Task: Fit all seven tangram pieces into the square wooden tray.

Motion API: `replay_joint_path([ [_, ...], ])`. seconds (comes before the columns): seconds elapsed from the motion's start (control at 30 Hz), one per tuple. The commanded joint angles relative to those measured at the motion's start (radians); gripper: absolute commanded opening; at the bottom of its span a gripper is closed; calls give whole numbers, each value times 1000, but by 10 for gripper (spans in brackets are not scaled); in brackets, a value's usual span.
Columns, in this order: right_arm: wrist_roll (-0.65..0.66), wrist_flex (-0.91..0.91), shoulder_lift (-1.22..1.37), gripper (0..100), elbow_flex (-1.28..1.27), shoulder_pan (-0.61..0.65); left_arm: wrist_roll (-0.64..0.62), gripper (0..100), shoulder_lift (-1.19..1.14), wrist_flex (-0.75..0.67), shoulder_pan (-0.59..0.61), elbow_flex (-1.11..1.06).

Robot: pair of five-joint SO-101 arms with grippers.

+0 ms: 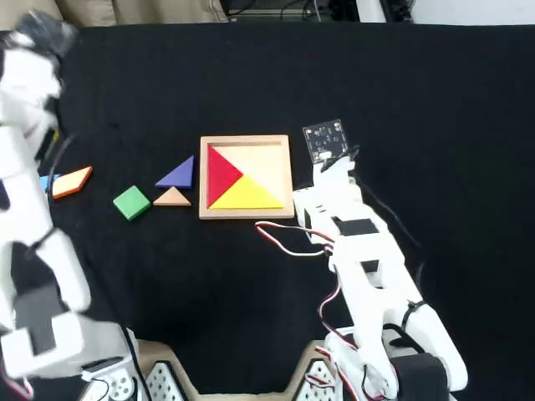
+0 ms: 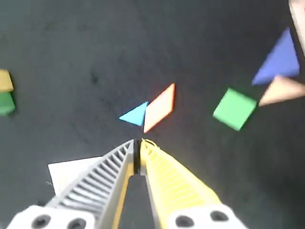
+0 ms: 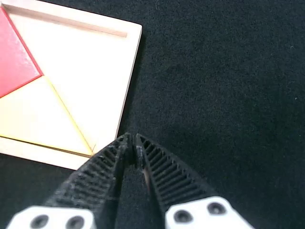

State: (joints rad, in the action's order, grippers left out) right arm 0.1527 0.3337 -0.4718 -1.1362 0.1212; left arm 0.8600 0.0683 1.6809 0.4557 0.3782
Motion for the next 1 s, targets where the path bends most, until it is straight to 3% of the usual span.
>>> replay_joint_path([
  [0.0, 9, -20, -36, 11, 5, -14, 259, 41, 103, -160, 28, -286],
  [0.13, 9, -20, -36, 11, 5, -14, 479, 41, 80, -483, 87, -530],
  [0.3, 9, -20, -36, 11, 4, -14, 503, 121, 37, -954, 104, -797],
  [0.37, 9, -20, -36, 11, 4, -14, 509, 148, 26, -1076, 105, -865],
  [0.43, 9, -20, -36, 11, 4, -14, 571, 169, 15, -1071, 105, -883],
  [0.57, 9, -20, -36, 11, 4, -14, 718, 203, -38, -907, 101, -816],
  [0.97, 9, -20, -36, 11, 5, -14, 770, 256, -500, -566, 94, -183],
])
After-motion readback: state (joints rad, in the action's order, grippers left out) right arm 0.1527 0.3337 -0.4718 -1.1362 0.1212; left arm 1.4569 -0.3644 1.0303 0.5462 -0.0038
